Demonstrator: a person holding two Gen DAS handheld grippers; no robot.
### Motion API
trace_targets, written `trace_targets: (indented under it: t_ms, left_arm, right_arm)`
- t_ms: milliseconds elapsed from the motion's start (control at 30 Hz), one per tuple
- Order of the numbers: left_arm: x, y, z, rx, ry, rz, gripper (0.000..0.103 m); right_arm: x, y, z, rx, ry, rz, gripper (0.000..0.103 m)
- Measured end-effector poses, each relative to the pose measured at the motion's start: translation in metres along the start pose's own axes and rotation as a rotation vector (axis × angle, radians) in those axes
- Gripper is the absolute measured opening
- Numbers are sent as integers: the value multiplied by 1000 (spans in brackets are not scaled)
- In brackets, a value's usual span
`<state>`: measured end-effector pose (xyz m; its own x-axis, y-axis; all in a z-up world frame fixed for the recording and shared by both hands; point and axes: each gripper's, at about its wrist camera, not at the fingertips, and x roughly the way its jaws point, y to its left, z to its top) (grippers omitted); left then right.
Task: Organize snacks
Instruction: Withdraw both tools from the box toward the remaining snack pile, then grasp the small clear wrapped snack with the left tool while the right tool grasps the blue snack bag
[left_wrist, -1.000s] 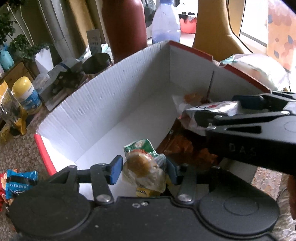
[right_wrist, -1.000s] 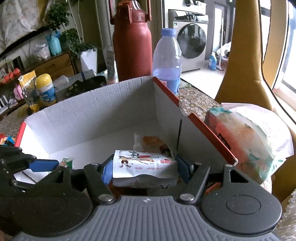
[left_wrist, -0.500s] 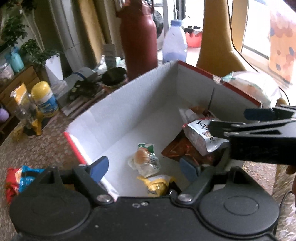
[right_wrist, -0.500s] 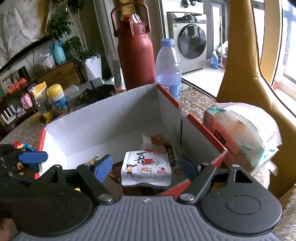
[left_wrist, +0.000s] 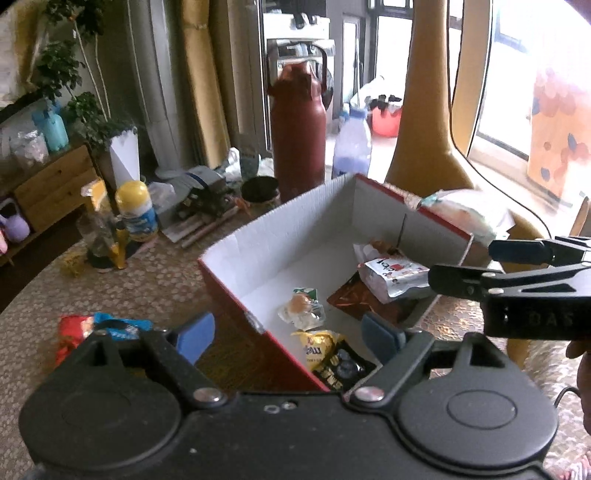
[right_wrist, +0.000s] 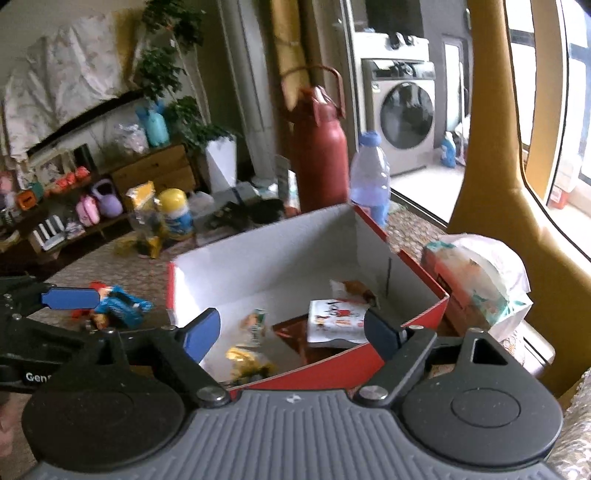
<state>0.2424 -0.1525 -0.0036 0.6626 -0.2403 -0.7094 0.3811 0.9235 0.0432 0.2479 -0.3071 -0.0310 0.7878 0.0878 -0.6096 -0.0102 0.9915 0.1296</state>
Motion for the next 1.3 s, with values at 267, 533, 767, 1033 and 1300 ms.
trace_targets:
  t_ms: [267, 533, 767, 1033, 1300]
  left_arm:
    - [-50, 25, -21, -23, -67, 13, 89]
    - [-86, 67, -51, -74, -113, 47, 92]
    - [-106, 113, -79, -111, -149, 116, 102]
    - [-103, 164, -118, -218, -153, 196, 103]
    - [-80, 182, -161, -259, -117, 210, 103]
  right_arm:
    - [-42, 36, -12, -41, -36, 57, 85]
    - [-59, 83, -32, -76, -30, 171, 86]
    - [-54, 122, -46, -109, -52, 301, 102]
    - [-17, 159, -47, -135, -8, 324, 102]
    - [36, 182, -38, -183, 34, 277, 102]
